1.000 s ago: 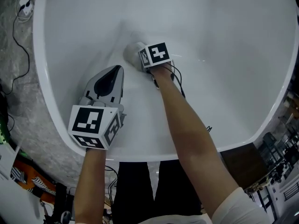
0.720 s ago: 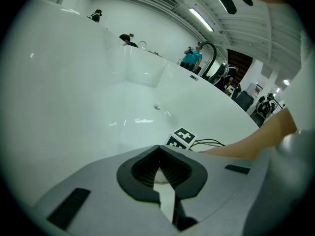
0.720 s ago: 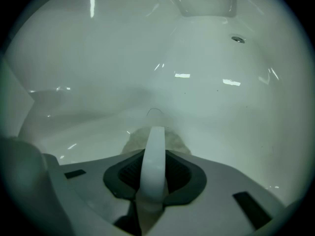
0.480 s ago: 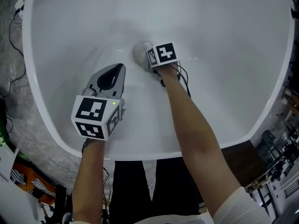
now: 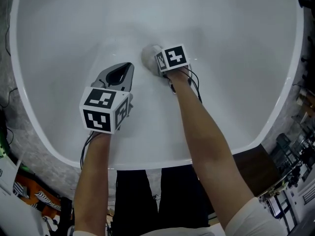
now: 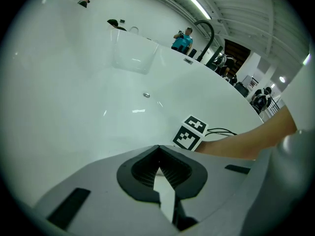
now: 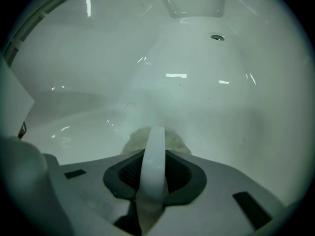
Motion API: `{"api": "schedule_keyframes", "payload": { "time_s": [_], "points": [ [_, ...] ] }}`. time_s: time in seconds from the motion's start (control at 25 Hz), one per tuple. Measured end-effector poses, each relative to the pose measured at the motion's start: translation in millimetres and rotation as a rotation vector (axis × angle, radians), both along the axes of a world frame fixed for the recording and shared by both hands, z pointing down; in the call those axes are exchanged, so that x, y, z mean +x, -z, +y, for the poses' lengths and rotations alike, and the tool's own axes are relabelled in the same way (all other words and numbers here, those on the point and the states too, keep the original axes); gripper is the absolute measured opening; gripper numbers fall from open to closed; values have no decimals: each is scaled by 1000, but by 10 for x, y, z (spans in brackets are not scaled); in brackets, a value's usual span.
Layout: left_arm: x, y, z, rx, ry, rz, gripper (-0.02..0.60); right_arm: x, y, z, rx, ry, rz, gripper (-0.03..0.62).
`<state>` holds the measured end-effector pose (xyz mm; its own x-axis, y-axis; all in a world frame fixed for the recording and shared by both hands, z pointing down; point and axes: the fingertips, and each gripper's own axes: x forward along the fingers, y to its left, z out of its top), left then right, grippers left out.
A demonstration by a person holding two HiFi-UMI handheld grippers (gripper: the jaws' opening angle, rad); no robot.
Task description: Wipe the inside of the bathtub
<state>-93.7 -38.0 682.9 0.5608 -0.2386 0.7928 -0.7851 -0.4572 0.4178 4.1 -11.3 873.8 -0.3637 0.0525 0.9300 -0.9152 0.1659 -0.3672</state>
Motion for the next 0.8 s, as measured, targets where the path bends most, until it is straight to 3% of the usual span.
{"api": "schedule_keyframes", "payload": {
  "time_s": [0.44, 0.64, 0.8],
  "points": [
    [516, -203, 113, -69, -26, 30, 5, 667, -1, 113, -11, 7, 48, 95],
    [830, -245, 147, -75, -38, 29, 5, 1136, 0, 191, -27, 25, 84, 95],
    [915, -266, 130, -74, -46, 27, 5, 1264, -9, 227, -42, 45, 110, 95]
  ]
}}
